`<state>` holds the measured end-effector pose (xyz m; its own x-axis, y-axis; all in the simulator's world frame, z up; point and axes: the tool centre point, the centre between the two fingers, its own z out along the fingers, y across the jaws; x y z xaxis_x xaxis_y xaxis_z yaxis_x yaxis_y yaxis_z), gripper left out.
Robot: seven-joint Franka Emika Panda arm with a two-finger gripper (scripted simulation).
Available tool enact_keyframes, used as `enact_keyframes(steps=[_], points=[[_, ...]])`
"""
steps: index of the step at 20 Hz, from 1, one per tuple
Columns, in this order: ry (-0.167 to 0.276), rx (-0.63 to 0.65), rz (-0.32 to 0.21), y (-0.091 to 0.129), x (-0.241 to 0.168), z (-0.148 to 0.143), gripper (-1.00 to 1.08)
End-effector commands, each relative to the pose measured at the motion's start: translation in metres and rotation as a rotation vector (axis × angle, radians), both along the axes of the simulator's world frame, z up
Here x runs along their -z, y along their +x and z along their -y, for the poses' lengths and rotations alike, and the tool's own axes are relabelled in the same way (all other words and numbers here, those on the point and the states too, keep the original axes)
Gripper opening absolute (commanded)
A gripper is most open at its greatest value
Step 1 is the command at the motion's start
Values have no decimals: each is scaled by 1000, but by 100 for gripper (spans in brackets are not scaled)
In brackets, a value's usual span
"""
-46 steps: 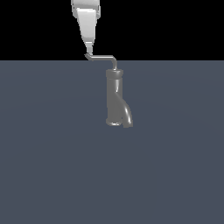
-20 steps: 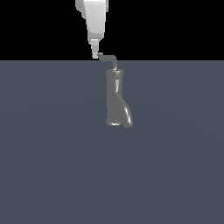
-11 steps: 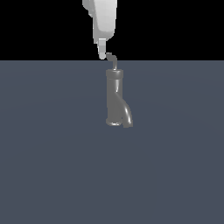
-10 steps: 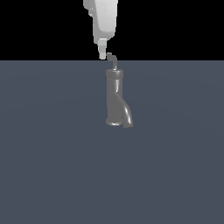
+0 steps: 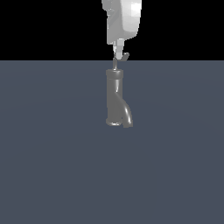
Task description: Turn on the faucet by rotating a designated handle.
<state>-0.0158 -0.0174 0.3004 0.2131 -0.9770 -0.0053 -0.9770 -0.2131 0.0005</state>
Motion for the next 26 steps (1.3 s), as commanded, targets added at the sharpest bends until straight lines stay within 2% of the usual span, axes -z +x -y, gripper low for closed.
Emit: enact_keyframes(steps=[1, 3, 4, 26], points=[[-5, 42, 2, 1, 0, 40, -100], [-5, 43, 1, 1, 0, 46, -100], [1, -5, 0, 2, 0, 12, -100], [-4, 35, 1, 54, 0, 79, -100]])
